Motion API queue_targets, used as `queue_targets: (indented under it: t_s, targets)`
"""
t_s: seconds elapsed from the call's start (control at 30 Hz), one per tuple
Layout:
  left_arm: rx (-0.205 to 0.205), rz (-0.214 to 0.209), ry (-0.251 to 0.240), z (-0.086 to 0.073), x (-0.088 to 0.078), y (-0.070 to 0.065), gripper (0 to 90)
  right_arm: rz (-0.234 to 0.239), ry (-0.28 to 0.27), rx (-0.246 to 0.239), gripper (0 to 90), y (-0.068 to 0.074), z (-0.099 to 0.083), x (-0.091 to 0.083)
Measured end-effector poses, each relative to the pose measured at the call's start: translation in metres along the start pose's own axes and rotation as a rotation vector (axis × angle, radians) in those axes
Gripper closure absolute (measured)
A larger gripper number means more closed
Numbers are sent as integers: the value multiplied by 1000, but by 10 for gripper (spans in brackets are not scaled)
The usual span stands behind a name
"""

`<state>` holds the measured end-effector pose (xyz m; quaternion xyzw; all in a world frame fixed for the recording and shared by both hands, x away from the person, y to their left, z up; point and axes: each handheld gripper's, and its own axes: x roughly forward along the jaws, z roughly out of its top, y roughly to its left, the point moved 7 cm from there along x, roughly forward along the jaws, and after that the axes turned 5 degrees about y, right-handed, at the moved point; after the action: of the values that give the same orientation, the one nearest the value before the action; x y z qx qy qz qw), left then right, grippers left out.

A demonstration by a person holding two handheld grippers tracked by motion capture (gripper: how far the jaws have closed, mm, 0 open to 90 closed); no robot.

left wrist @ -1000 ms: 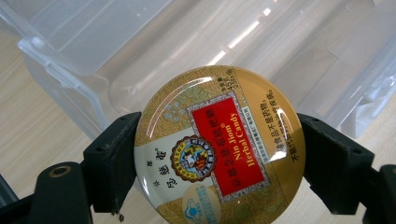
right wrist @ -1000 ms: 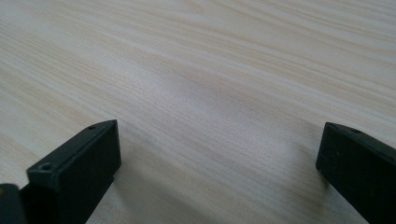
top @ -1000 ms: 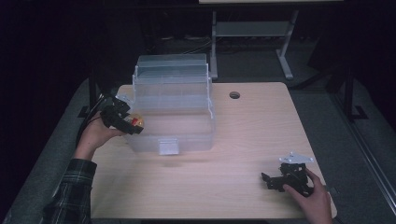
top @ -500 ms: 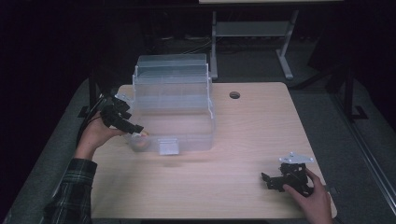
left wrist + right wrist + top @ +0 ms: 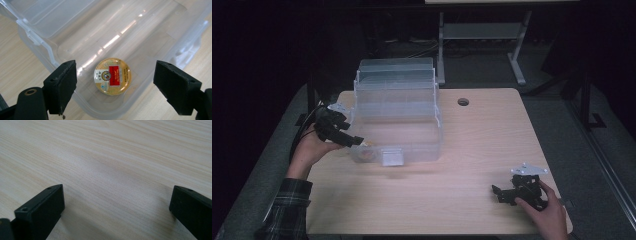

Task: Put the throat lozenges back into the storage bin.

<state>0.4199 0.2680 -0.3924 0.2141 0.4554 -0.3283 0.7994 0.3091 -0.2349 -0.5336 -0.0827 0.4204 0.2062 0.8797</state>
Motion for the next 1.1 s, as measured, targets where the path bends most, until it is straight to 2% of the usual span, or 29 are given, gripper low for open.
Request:
queue_targets:
  t_s: [0.27, 0.73, 1.1]
  targets:
    - [-3, 19, -49, -11, -16, -12, 183, 0, 0, -1, 0, 0, 0, 0]
    - [24, 19, -64, -25, -27, -39, 183, 0, 0, 1, 0, 0, 0, 0]
    - [1, -1, -76, -46, -15, -57, 179, 0, 0, 0, 0, 0, 0, 0]
